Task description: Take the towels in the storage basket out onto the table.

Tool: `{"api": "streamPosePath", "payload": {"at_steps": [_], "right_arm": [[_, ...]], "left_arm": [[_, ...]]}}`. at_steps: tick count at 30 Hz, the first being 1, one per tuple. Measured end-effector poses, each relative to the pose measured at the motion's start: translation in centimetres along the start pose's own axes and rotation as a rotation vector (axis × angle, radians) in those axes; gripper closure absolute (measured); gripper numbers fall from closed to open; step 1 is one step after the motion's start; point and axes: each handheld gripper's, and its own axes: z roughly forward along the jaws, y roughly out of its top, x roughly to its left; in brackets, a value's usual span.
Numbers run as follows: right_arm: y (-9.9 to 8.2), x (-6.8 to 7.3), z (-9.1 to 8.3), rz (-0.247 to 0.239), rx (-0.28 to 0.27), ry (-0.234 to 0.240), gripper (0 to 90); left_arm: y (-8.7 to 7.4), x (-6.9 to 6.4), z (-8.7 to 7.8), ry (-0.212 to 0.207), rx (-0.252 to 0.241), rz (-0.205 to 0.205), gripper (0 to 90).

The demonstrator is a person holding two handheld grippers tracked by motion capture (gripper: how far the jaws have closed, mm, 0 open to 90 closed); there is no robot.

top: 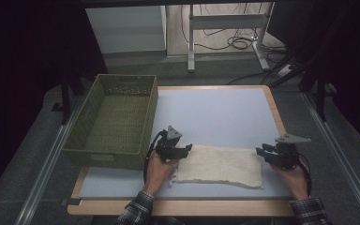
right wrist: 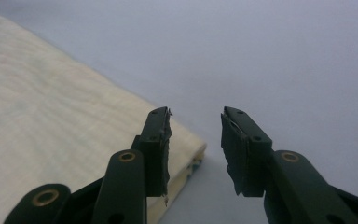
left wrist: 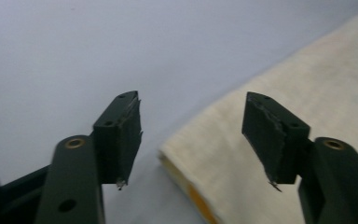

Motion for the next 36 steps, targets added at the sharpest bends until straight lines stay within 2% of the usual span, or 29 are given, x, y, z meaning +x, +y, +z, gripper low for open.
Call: {"api": "streamPosePath", "payload": {"at_steps": [4,6,7,8,10,11,14,16,25,26,28,30,32,36], "right_arm": [[-0.4,-0.2,1.2,0.008,0.04,0.0,60.9],[-0.7,-0.1,1.5,-0.001,0.058,-0.001,61.7],[-0.8,0.0,1.6,-0.005,0.07,0.001,63.6],[-1.0,0.1,1.6,-0.012,0.063,0.0,69.5],[-1.0,0.1,1.5,-0.001,0.07,0.033,81.1],[-0.9,0.2,1.5,-0.008,0.077,0.038,84.2],[-0.5,0.3,1.5,-0.038,0.089,0.018,86.3],[0.0,0.0,1.7,-0.044,0.088,0.01,86.3],[2.3,-2.2,3.7,-0.046,0.079,-0.015,86.0],[2.4,-2.4,4.0,-0.039,0.083,-0.017,85.9],[2.6,-2.8,4.5,-0.024,0.084,-0.013,85.6],[2.6,-2.8,4.8,-0.012,0.082,-0.01,84.9],[2.6,-2.7,4.7,-0.013,0.072,-0.011,82.6],[2.5,-2.6,3.8,-0.001,0.066,0.001,76.9]], "left_arm": [[-0.1,0.7,0.8,0.015,0.032,-0.025,43.5],[-0.3,0.8,1.3,0.022,0.066,-0.018,45.5],[-0.4,0.8,1.5,0.029,0.079,-0.017,46.3],[-0.5,0.9,1.7,0.026,0.087,-0.015,49.1],[-0.8,1.0,1.9,0.003,0.097,-0.024,55.2],[-0.9,1.1,1.9,-0.021,0.091,-0.035,60.2],[-0.8,0.9,1.7,-0.062,0.106,-0.025,76.5],[-0.8,0.8,1.5,-0.076,0.109,-0.013,81.6],[-1.2,-0.7,-0.1,-0.161,0.085,-0.007,82.8],[-1.1,-0.8,-0.2,-0.157,0.082,0.002,82.8],[-0.9,-0.8,-0.3,-0.119,0.078,0.025,81.1],[-0.6,-0.3,-0.1,-0.091,0.081,0.029,76.4],[-0.5,0.1,0.3,-0.077,0.088,0.034,71.4],[-0.7,0.4,1.0,-0.05,0.11,0.056,66.9]]}}
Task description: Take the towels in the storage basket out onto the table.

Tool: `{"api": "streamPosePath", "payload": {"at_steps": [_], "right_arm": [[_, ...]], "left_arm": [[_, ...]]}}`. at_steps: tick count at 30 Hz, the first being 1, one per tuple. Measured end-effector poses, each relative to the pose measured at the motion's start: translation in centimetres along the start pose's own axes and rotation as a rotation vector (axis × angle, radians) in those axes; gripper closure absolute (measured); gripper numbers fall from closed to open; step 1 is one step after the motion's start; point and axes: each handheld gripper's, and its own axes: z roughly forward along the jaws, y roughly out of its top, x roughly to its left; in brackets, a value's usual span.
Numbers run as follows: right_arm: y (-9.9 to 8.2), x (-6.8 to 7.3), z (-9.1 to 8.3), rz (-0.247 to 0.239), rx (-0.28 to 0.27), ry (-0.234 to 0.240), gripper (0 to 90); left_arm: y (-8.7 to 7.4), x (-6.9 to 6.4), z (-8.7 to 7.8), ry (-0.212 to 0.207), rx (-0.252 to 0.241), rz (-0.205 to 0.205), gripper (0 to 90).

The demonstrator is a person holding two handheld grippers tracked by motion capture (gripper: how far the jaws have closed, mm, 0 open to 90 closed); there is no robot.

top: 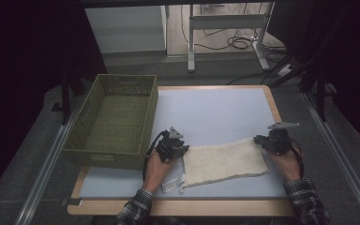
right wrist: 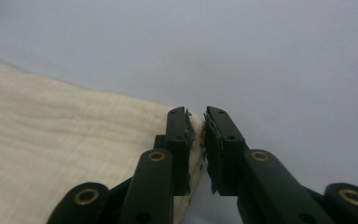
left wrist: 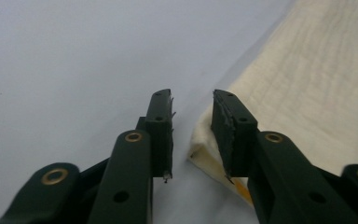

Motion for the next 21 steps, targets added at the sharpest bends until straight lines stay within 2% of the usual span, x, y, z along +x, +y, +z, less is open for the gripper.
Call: {"api": "streamPosePath", "payload": {"at_steps": [2,5,6,8,12,21], "right_arm": [[-0.1,0.0,-0.4,0.005,-0.004,0.004,74.3],[-0.4,0.0,-1.0,0.014,-0.011,0.017,69.1],[-0.5,0.1,-1.1,0.013,-0.013,0.024,66.2],[-0.9,0.4,-1.3,0.004,-0.009,0.04,62.2],[-1.6,0.9,-1.6,-0.011,0.006,0.053,56.0],[-2.3,2.2,-2.6,0.011,0.004,0.081,42.6]], "left_arm": [[-0.2,-0.1,0.3,0.023,0.001,0.01,64.6],[-0.6,0.1,0.6,0.033,-0.031,0.014,57.8],[-0.8,0.2,0.6,0.031,-0.039,0.013,54.0],[-1.0,0.8,0.6,0.005,-0.044,-0.017,51.0],[-1.0,0.8,0.7,0.002,-0.044,-0.02,50.0],[-1.0,0.9,0.7,-0.004,-0.044,-0.022,49.5]]}}
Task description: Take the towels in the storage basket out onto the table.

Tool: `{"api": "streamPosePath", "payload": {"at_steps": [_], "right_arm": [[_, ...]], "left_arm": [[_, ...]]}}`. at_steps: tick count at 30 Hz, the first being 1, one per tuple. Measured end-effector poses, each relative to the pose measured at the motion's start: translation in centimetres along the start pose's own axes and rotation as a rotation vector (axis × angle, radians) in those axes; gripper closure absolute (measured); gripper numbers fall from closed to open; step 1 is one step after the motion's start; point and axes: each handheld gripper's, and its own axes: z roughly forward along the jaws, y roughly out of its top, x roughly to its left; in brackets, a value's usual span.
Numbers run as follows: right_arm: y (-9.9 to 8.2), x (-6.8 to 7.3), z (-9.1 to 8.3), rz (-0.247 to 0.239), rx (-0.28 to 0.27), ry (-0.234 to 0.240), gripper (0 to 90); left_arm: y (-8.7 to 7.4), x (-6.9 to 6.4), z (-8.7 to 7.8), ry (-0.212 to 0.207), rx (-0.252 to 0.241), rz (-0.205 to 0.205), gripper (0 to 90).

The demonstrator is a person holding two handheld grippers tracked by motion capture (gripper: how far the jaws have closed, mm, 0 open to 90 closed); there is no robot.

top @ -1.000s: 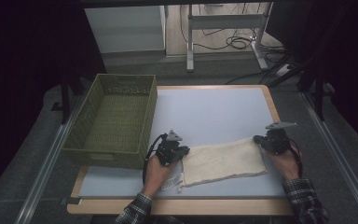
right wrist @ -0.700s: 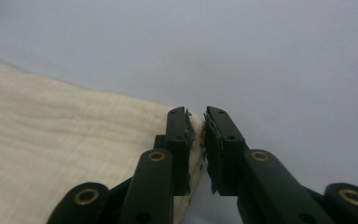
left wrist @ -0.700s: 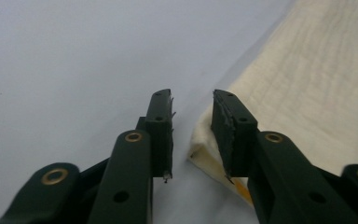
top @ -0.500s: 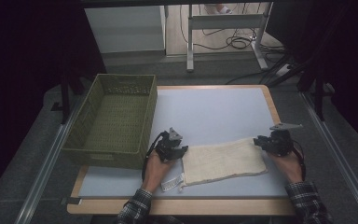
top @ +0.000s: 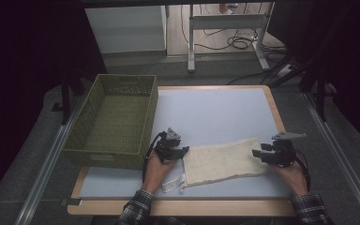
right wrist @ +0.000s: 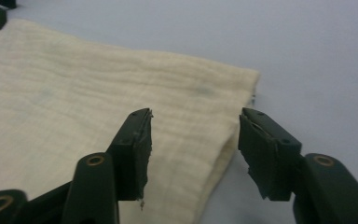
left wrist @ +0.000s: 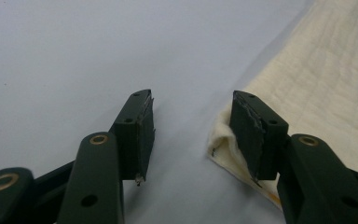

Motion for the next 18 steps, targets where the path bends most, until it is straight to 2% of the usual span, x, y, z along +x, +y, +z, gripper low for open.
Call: {"api": "streamPosePath", "payload": {"at_steps": [6,8,10,11,18], "right_arm": [[-0.3,1.6,0.0,-0.033,0.005,0.023,40.1],[-0.3,2.1,0.1,-0.042,0.007,0.034,40.1],[-0.3,2.6,0.1,-0.049,0.008,0.04,39.9],[-0.3,2.9,0.2,-0.055,0.008,0.047,39.7],[-0.1,4.7,0.8,-0.086,0.016,0.09,39.5]], "left_arm": [[0.0,0.0,0.0,-0.002,0.0,0.001,48.8],[0.0,-0.1,0.0,0.009,0.001,0.003,47.7],[0.0,-0.2,0.1,0.054,0.007,-0.009,40.8],[0.0,-0.1,0.1,0.057,0.007,-0.018,35.3],[0.0,-0.1,0.1,0.056,0.006,-0.022,35.2]]}}
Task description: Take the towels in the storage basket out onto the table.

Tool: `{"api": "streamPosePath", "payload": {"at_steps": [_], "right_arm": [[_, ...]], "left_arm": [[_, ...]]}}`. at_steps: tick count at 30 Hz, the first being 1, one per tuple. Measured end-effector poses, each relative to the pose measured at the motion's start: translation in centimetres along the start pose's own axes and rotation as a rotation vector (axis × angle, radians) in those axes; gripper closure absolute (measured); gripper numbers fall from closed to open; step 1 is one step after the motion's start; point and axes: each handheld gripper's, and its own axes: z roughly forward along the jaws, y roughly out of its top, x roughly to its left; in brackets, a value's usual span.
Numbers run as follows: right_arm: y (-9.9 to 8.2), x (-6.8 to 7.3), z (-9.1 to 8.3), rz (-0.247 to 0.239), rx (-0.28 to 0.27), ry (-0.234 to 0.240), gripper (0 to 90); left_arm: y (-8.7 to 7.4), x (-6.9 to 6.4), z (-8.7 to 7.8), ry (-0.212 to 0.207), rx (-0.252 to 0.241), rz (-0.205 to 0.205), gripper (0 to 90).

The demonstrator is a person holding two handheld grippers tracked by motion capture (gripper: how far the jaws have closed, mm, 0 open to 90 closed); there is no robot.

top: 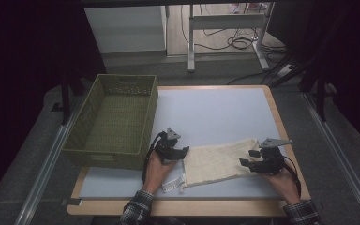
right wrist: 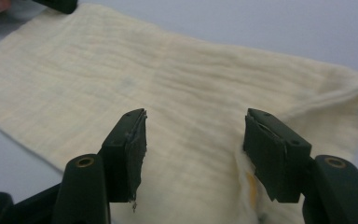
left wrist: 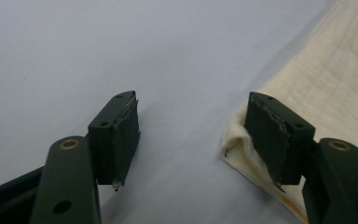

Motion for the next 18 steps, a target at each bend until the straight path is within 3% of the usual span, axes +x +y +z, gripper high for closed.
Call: {"api": "streamPosePath", "payload": {"at_steps": [11,18], "right_arm": [[0.7,3.6,2.2,-0.061,0.026,0.099,40.1],[1.3,6.7,3.9,-0.117,0.028,0.164,41.6]], "left_arm": [[0.0,0.0,0.0,-0.004,-0.001,-0.003,35.2],[0.0,0.1,0.0,-0.003,0.003,0.001,35.2]]}}
